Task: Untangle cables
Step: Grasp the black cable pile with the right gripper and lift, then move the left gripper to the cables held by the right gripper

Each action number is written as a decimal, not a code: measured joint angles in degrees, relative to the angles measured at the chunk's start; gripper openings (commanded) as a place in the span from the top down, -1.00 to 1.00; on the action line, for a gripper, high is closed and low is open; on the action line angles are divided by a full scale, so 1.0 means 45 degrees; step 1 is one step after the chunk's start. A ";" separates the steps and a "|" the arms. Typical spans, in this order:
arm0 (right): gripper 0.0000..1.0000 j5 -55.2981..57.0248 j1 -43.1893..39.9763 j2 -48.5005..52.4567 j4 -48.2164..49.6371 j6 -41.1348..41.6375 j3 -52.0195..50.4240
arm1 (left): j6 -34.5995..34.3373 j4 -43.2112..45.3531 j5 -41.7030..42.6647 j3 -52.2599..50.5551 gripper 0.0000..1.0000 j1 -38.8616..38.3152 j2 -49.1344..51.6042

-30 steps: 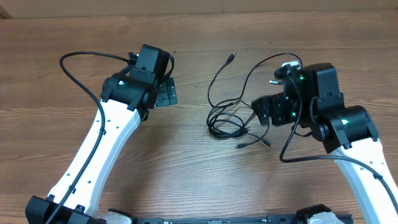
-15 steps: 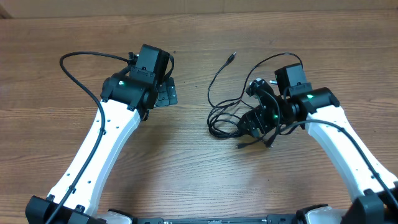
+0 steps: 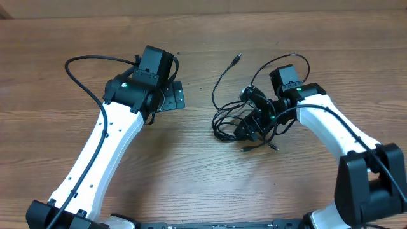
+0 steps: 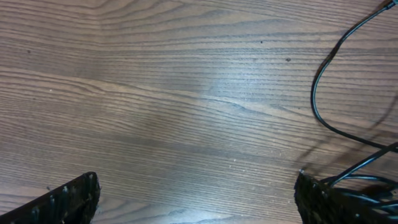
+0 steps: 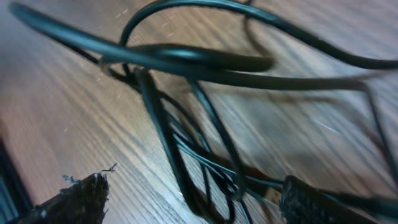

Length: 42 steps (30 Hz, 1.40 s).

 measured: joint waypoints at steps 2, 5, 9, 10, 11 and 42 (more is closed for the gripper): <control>-0.75 -0.0291 0.0005 0.0277 0.0087 -0.0413 0.0000 | 0.0000 0.0126 0.0044 -0.0010 -0.99 0.0000 0.0000; -0.67 -0.0529 0.0053 0.0510 0.0228 -0.0792 0.0000 | 0.0000 0.0253 0.0092 -0.0010 -1.00 0.0000 0.0000; -0.07 -0.0661 0.0359 0.0835 0.0554 -0.1035 0.0000 | 0.0000 0.0272 0.0185 -0.0010 -1.00 0.0000 0.0000; 0.19 -0.0699 0.0461 0.0957 0.0617 -0.1073 0.0000 | 0.0000 0.0277 0.0223 -0.0010 -1.00 0.0000 0.0000; 0.49 -0.0714 0.0554 0.1054 0.0665 -0.1122 0.0000 | 0.0000 0.0272 0.0238 -0.0010 -1.00 0.0000 0.0000; 0.92 -1.0996 -0.3507 0.1224 -0.0272 0.1627 0.0665 | 0.3186 -0.0053 0.4639 -0.0019 -1.00 0.0000 0.0000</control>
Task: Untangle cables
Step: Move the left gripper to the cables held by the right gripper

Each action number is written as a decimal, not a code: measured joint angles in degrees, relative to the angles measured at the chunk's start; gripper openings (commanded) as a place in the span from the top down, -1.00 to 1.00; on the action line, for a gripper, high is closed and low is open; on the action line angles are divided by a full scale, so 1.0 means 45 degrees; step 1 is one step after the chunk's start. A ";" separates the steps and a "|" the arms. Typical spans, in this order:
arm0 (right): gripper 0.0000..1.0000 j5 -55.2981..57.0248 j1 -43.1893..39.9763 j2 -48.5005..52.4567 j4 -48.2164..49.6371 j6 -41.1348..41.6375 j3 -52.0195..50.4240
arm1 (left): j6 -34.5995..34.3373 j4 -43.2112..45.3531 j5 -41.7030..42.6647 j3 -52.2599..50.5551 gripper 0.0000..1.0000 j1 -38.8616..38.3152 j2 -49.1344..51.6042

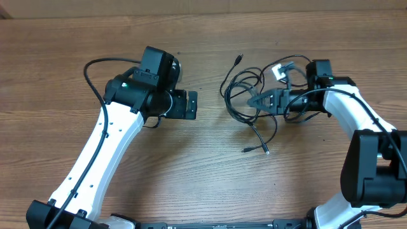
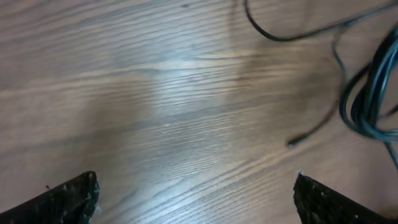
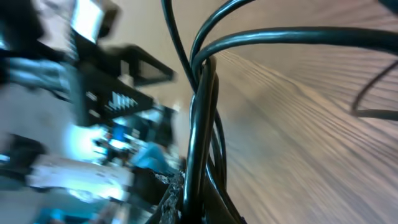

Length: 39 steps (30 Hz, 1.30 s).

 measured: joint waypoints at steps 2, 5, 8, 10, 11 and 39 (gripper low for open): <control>0.92 -0.0539 -0.0102 0.0000 -0.0068 0.0350 0.0000 | 0.0291 0.0204 0.0447 0.0000 -0.99 0.0000 0.0000; 0.92 -0.0957 -0.0155 0.0000 -0.0068 0.0612 0.0000 | 0.0355 0.0607 0.1316 -0.0005 -0.99 0.0000 0.0000; 0.92 -0.1171 -0.0155 0.0000 0.0267 0.0695 0.0005 | -0.0364 0.1384 0.2113 -0.0005 -1.00 0.0000 0.0000; 0.92 -0.1239 -0.0155 0.0000 0.0500 0.0738 0.0005 | -0.1112 0.1846 0.2472 -0.0005 -1.00 -0.0005 0.0000; 0.92 -0.1243 -0.0155 0.0000 0.0602 0.0748 0.0005 | -0.1481 0.2040 0.2594 -0.0005 -0.99 -0.0024 0.0000; 0.92 -0.1491 -0.0146 0.0000 0.2161 0.4182 0.0160 | 0.0617 0.6581 0.0476 -0.0015 -0.76 -0.1695 0.1870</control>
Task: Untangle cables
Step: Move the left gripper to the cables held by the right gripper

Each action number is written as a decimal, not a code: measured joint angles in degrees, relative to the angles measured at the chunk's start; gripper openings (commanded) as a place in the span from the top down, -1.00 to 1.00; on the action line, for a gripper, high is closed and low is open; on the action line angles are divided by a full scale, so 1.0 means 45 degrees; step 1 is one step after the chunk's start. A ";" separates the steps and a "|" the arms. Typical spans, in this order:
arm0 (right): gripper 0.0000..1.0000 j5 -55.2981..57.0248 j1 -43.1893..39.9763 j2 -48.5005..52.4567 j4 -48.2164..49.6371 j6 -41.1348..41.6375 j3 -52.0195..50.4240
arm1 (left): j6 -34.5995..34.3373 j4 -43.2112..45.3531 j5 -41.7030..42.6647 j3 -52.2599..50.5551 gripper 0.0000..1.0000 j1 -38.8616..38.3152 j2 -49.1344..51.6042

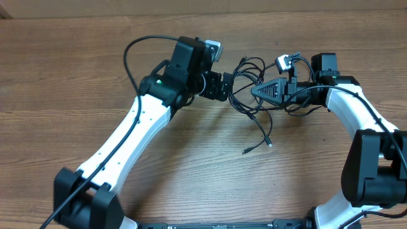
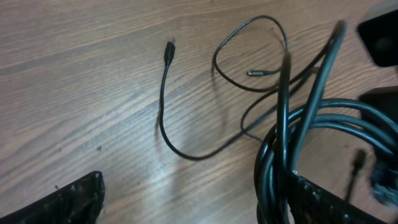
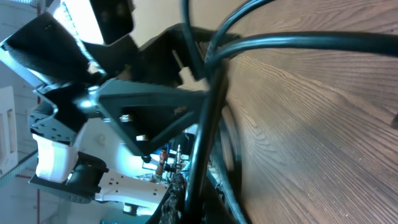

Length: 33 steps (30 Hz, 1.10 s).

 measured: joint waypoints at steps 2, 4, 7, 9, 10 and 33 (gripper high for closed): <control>0.92 -0.0005 0.0000 0.0000 0.0000 0.0073 0.0000 | 0.0209 0.0340 0.0097 -0.0010 -0.68 0.0000 0.0330; 0.92 -0.0010 0.0000 0.0000 0.0000 0.0175 0.0000 | 0.0316 0.0670 0.0369 -0.0010 -0.59 0.0000 0.0549; 0.92 -0.0005 0.0000 0.0000 0.0000 0.0238 0.0000 | 0.0481 0.1161 0.1059 -0.0010 -0.55 0.0000 0.0641; 0.92 -0.0010 0.0000 0.0000 0.0000 0.0257 0.0000 | 0.0529 0.1345 0.1579 -0.0010 -0.55 -0.0005 0.0641; 0.92 -0.0005 0.0000 0.0000 -0.0005 0.0272 0.0000 | 0.0559 0.1370 0.1807 -0.0010 -0.54 -0.0005 0.0641; 0.92 -0.0005 0.0000 0.0000 -0.0010 0.0287 0.0000 | 0.0612 0.0976 0.2205 -0.0010 0.92 -0.0476 0.0641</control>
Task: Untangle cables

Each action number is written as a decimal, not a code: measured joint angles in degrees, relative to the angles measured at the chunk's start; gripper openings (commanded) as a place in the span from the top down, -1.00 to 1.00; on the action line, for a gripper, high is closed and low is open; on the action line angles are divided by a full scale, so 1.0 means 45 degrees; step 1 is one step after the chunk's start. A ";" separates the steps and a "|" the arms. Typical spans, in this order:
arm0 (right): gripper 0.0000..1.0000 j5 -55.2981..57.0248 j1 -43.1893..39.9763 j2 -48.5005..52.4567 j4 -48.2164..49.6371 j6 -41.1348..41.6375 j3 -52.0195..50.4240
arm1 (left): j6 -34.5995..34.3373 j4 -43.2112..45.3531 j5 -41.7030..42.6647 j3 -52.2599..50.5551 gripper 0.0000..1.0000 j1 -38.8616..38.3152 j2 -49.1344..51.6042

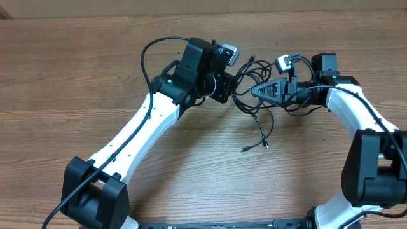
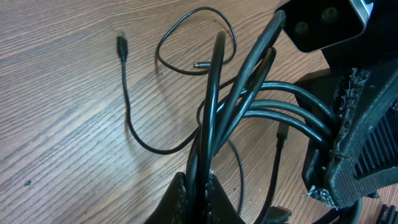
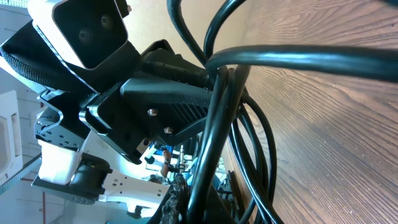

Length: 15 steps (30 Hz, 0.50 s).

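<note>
The tangle of black cables point(image 1: 249, 81) hangs between both grippers above the wooden table point(image 1: 76, 76). My left gripper point(image 1: 233, 85) is shut on several thick strands at the tangle's left side; in the left wrist view the strands point(image 2: 214, 112) run up out of the closed jaws of the left gripper point(image 2: 199, 190). My right gripper point(image 1: 255, 91) is shut on the tangle's right side, and in the right wrist view cables point(image 3: 217, 118) rise out of the right gripper point(image 3: 189, 202). Loose ends point(image 1: 262, 132) trail down toward the table.
A thin cable with a small plug point(image 2: 122, 45) lies on the wood under the left gripper. The right arm's own lead point(image 1: 299, 105) loops beside the tangle. Bare table stretches to the left and along the front.
My left gripper, open beside the tangle 1.1 s ago, is now shut on its left strands. The right gripper holds the tangle where it was.
First the tangle lay on the table with my right gripper open over it and the left arm far off. Then the right gripper was shut on it and held it raised. The left gripper came up open next to it, and now grips it too.
</note>
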 measured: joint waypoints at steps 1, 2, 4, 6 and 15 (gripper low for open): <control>0.88 0.0000 0.0000 0.0000 0.0005 -0.0005 0.0000 | 0.0000 0.0000 0.0000 0.0000 0.92 0.0000 0.0000; 0.83 0.0000 0.0000 0.0000 0.0000 -0.0005 0.0000 | 0.0000 -0.0010 0.0000 0.0000 0.92 0.0000 0.0000; 0.60 0.0180 0.0000 -0.0005 0.0000 0.0005 0.0000 | -0.0063 -0.0189 0.0005 0.0000 0.92 0.0000 0.0000; 0.07 0.0617 0.0000 0.0000 -0.0107 0.0034 0.0024 | -0.0345 -0.0466 0.0005 0.0000 0.91 0.0005 0.0000; -1.00 0.4046 0.0000 -0.0005 -0.1360 0.0068 0.0155 | -0.4012 -0.2569 0.0049 0.0000 0.91 0.1316 0.0000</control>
